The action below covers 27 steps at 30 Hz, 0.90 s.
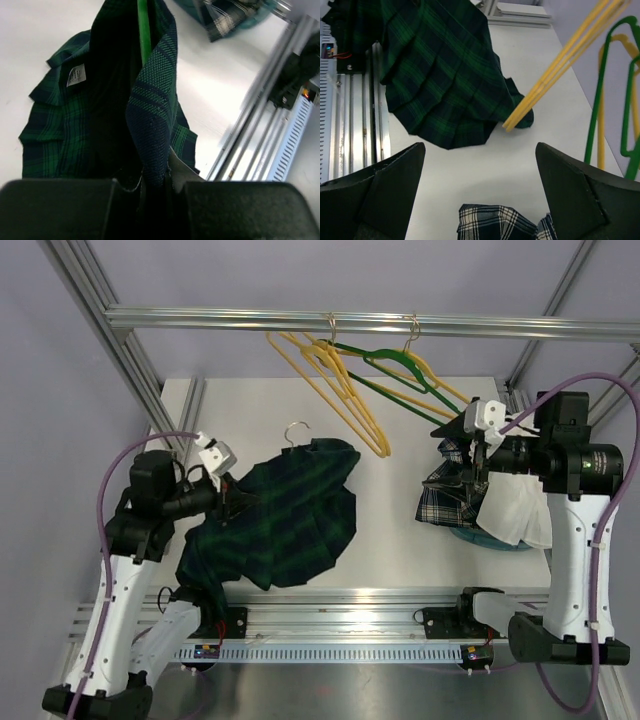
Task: Remove the skirt from the hanger
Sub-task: Grab a hanger with the skirt on it with the left arm, then remove the skirt from the hanger
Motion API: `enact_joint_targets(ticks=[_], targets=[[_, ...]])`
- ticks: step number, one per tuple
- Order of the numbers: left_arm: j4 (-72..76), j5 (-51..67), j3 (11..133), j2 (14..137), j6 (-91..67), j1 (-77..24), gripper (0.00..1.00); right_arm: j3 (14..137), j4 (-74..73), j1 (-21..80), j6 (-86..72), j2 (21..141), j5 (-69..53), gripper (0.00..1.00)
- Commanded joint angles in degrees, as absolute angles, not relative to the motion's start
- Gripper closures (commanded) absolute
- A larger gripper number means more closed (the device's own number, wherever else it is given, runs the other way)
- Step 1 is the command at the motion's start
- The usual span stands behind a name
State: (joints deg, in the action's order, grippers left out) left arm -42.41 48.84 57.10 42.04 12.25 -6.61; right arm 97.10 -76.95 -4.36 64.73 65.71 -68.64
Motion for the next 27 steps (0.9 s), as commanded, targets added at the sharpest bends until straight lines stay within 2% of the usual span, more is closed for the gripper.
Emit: enact_joint_targets(ticks=[1,2,8,13,18,27], targets=[[-36.0,50.7,58.7,43.9,17.9,-13.4,1.0,96.7,-92.4,1.6,64.9,65.6,-69.8,0.01],[-35.9,47.1,59.0,44.5,18.5,-17.8,1.0,96.9,-92.2,2.5,64.7,65.6,-69.5,0.01],[-33.1,40.2,57.9,46.5,23.1,-28.5,1.0,98.3,-91.3,6.9,65.6,66.1,-70.3,0.01],[-30.8,38.1,57.0,46.8,25.0,-33.5,1.0,96.4,-90.2,11.1,67.0,66.9,-70.8,0.01],[-30.9,35.4,58.3,49.4,26.4,-38.9,1.0,93.9,-77.9,17.1,55.5,66.8,-68.6,0.03],[-27.6,33.2,60.7,53.8,26.4,-44.0,1.0,91.9,-71.7,25.0,49.1,69.8,-63.6,0.09]])
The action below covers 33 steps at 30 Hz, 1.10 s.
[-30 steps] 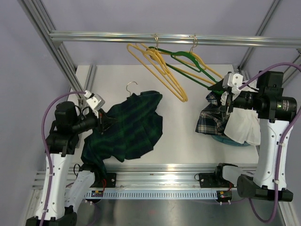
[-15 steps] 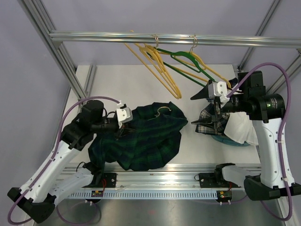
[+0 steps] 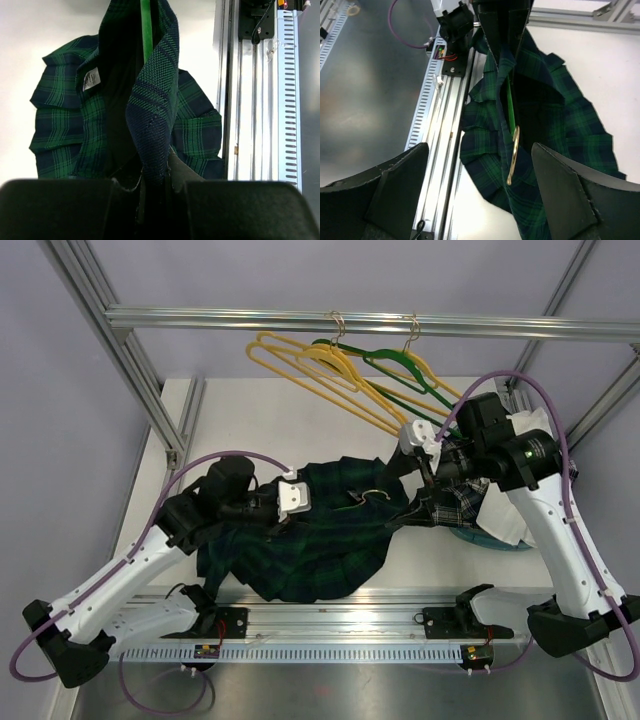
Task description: Remove the skirt from the hanger
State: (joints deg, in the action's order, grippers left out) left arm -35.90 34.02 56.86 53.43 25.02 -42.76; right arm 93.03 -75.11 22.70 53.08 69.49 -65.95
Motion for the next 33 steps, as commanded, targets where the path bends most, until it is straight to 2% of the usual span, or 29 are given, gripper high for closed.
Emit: enact_joint_targets(ticks=[1,5,17,24,28,29,30,33], targets=[[-27.2,33.3,60.8,54.0,26.2,-44.3,1.0,91.5,-71.0,26.0,48.7,69.9,-62.4,0.1],[-25.8,33.0,61.3,54.8,25.8,-45.9,1.0,90.0,-67.2,28.0,46.2,70.5,-59.6,0.18],[-24.2,33.3,61.6,54.6,25.2,-47.2,1.0,88.0,-60.8,30.7,42.0,72.8,-54.3,0.54],[-23.2,32.6,60.3,53.4,25.0,-47.2,1.0,87.1,-61.8,30.8,44.9,72.2,-52.3,0.58],[-22.8,32.5,59.2,52.7,24.4,-47.2,1.0,86.4,-62.4,30.8,46.8,71.6,-53.3,0.77],[-22.7,32.5,58.8,52.6,24.1,-47.2,1.0,86.4,-62.3,30.8,46.8,71.6,-53.4,0.86],[-22.5,32.2,58.6,52.5,23.9,-47.2,1.0,86.4,-62.3,30.8,46.8,71.7,-53.6,0.91],[-20.7,30.9,57.7,51.7,22.4,-47.2,0.99,86.7,-61.7,30.8,46.6,71.5,-54.0,1.0]])
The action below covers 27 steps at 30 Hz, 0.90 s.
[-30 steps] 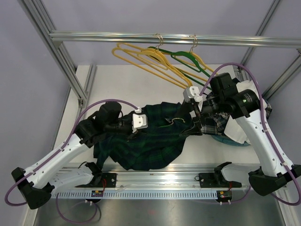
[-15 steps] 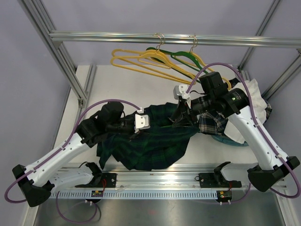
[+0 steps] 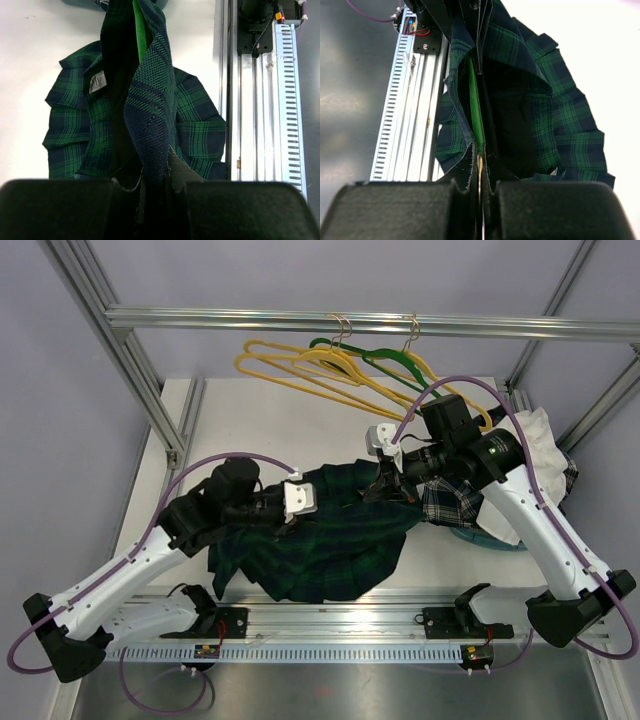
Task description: Remove the skirt from the hanger
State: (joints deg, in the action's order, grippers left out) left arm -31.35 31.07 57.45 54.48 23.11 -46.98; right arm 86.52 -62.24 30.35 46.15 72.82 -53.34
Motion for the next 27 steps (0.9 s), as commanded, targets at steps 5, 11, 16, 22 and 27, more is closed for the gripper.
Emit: enact_joint_targets(ticks=[5,11,16,22,27], targets=[[-19.4,27.8,56.8,49.8,17.7,-47.2,0.69,88.0,-59.3,30.8,44.1,71.6,-48.5,1.0],[-20.7,21.6,56.8,44.7,12.4,-47.2,0.22,87.5,-59.9,34.2,49.0,71.5,-37.8,1.0],[-22.9,15.5,57.8,43.2,4.5,-47.2,0.02,85.5,-56.6,41.0,52.6,70.9,-29.0,1.0],[-28.8,12.6,58.8,48.0,-6.8,-47.2,0.01,83.0,-50.8,48.6,55.8,71.3,-15.0,1.0],[-30.4,7.6,59.8,53.5,-19.8,-47.2,0.01,80.6,-48.3,52.5,58.5,70.8,-10.6,1.0]])
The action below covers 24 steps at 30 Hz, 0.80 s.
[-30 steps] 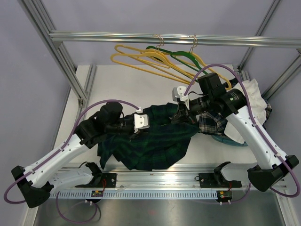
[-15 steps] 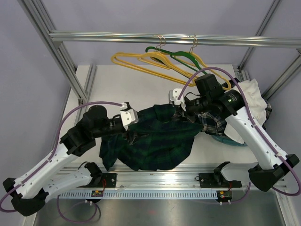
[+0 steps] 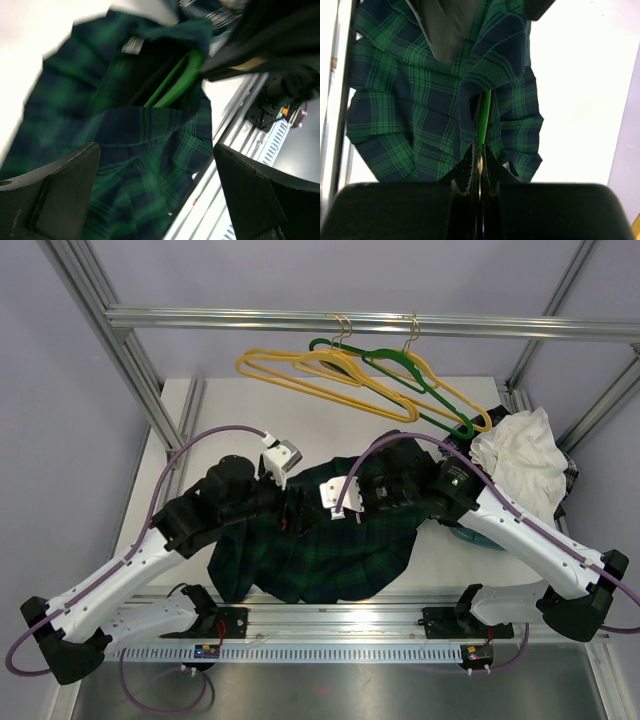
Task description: Remove the skirt from the hanger
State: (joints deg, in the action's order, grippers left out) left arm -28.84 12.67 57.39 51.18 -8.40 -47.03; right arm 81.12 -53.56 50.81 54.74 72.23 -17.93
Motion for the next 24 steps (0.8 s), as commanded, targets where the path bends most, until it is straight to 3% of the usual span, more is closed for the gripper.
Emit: enact_joint_targets(ticks=[1,11,20,24], targets=[[-30.9,5.2,60.2,54.5,-22.6,-47.1,0.01,80.4,-48.3,52.6,58.7,70.7,-10.5,1.0],[-23.7,5.5,55.3,54.8,-45.8,-42.3,0.01,76.2,-47.0,54.8,59.2,68.0,-8.8,1.0],[-36.6,2.1,64.4,65.5,-51.2,-42.4,0.05,73.2,-44.8,57.2,58.9,67.5,-6.8,1.0],[-42.2,0.9,67.8,68.7,-50.0,-42.5,0.14,71.8,-43.9,57.6,58.9,67.4,-6.2,1.0]])
